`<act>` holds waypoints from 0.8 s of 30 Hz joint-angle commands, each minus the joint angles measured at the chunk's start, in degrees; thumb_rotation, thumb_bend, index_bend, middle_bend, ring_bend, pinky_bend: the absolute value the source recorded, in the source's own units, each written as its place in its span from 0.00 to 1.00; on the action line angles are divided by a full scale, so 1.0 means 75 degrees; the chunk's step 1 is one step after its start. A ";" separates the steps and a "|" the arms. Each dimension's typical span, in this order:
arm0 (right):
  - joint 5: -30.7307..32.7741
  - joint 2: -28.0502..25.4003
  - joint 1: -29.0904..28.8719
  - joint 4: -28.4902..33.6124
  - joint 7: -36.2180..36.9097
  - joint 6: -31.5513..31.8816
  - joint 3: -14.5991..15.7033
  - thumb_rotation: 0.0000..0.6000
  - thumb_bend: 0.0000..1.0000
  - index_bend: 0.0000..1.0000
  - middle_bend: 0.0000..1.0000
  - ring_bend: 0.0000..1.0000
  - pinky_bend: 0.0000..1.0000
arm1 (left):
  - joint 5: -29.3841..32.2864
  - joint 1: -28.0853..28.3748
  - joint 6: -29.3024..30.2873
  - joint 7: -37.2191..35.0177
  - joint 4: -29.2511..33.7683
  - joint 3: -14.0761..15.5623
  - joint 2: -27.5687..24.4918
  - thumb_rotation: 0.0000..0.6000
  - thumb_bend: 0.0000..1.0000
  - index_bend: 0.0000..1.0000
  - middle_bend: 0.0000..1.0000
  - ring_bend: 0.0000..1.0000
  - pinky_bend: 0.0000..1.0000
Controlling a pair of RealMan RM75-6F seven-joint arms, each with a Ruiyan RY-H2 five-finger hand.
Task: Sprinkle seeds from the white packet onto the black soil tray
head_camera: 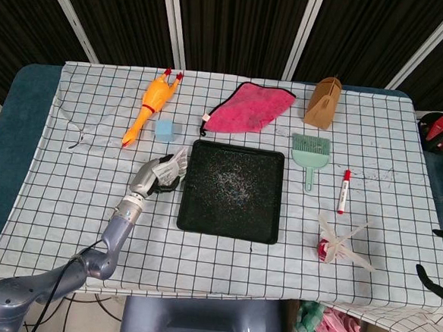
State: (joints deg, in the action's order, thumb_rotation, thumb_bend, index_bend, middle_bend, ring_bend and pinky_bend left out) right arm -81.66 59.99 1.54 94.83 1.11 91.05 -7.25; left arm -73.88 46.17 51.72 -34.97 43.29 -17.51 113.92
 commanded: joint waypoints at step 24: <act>0.0016 0.0004 -0.0016 -0.0018 0.0004 -0.0042 0.0003 1.00 0.19 0.26 0.04 0.15 0.33 | -0.0139 -0.0047 0.0272 0.0048 -0.0170 0.0120 -0.0014 1.00 0.57 0.34 0.38 0.27 0.46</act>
State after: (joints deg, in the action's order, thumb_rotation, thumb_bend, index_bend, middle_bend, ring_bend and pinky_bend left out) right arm -81.53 60.01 1.42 94.70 1.14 90.73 -7.23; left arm -74.81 45.86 53.64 -34.74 41.90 -16.70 113.94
